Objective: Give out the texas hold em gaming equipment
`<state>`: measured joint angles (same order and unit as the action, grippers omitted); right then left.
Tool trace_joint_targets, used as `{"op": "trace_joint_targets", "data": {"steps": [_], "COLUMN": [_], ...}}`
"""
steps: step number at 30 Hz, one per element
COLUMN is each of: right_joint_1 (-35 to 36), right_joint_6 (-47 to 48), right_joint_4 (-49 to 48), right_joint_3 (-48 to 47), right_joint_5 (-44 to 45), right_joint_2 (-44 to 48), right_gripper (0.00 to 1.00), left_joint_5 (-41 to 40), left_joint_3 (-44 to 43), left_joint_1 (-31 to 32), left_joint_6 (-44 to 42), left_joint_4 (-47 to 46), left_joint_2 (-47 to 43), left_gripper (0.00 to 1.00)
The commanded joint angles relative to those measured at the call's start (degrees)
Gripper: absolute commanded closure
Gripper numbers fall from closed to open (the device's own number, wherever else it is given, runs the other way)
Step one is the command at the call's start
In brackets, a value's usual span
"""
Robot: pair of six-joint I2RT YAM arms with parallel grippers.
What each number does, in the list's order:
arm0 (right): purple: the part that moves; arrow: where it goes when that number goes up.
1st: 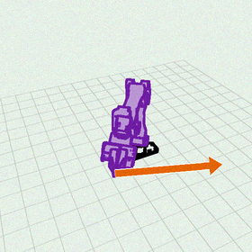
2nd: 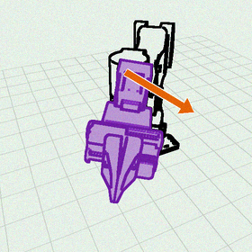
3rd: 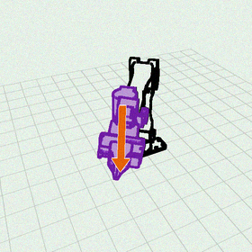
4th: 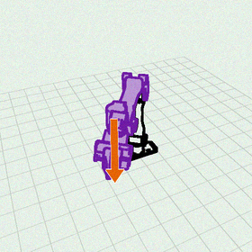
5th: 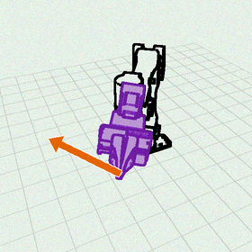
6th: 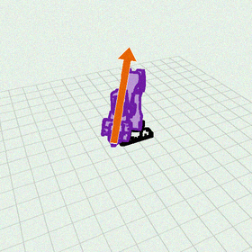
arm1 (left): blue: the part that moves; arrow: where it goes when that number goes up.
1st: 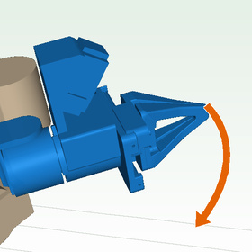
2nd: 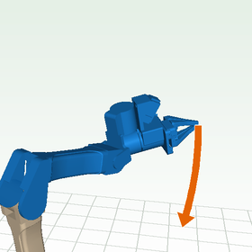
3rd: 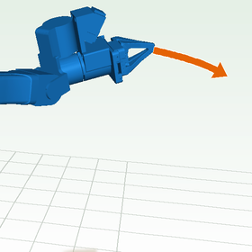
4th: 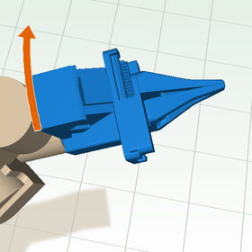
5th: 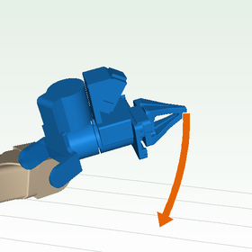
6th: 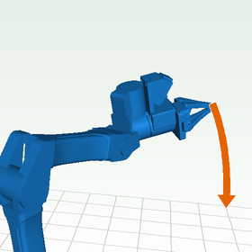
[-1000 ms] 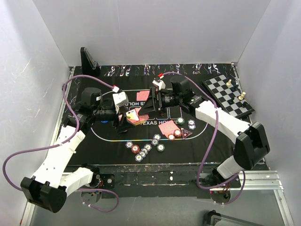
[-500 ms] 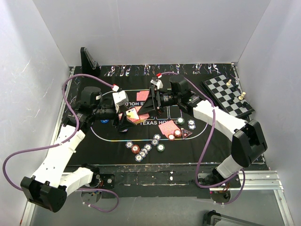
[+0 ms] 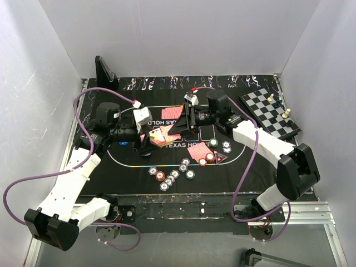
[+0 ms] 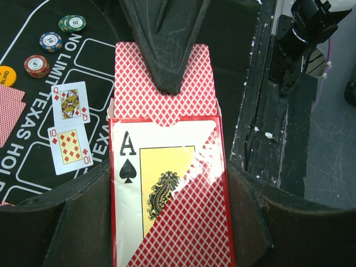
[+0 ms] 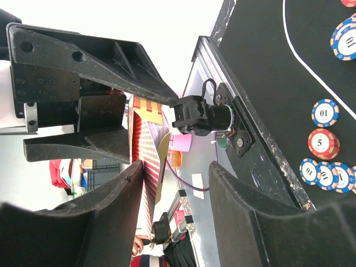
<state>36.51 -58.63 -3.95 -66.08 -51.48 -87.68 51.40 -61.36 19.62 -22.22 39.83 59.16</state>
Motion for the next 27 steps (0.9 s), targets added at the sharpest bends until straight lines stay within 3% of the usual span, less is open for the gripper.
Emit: {"op": "trace_joint_targets", "data": {"steps": [1, 12, 22, 27], "right_joint_1": [-1.0, -4.17, -5.66, -7.15], "right_joint_6": [-0.26, 1.24, -0.25, -0.61], "right_joint_4": [-1.59, 1.83, 1.31, 2.01], "right_joint_3": [1.48, 1.48, 1.4, 0.26], "right_joint_5": [-0.55, -0.81, -2.04, -2.31], "right_joint_2": [2.6, 6.03, 8.66, 10.07], "right_gripper": [0.45, 0.59, 0.88, 0.91], "left_joint_5": [2.13, 2.13, 1.78, 1.69], "left_joint_3": [-1.83, -1.57, -1.22, -1.13], "left_joint_1": [-0.28, -0.28, -0.28, -0.28], "left_joint_6": [0.42, 0.68, 0.68, 0.6], "left_joint_4": [-3.1, -3.18, -3.1, -2.83], "left_joint_2": [-2.03, -2.03, -2.38, -2.55], "left_gripper": [1.0, 1.0, 1.0, 1.0]}}
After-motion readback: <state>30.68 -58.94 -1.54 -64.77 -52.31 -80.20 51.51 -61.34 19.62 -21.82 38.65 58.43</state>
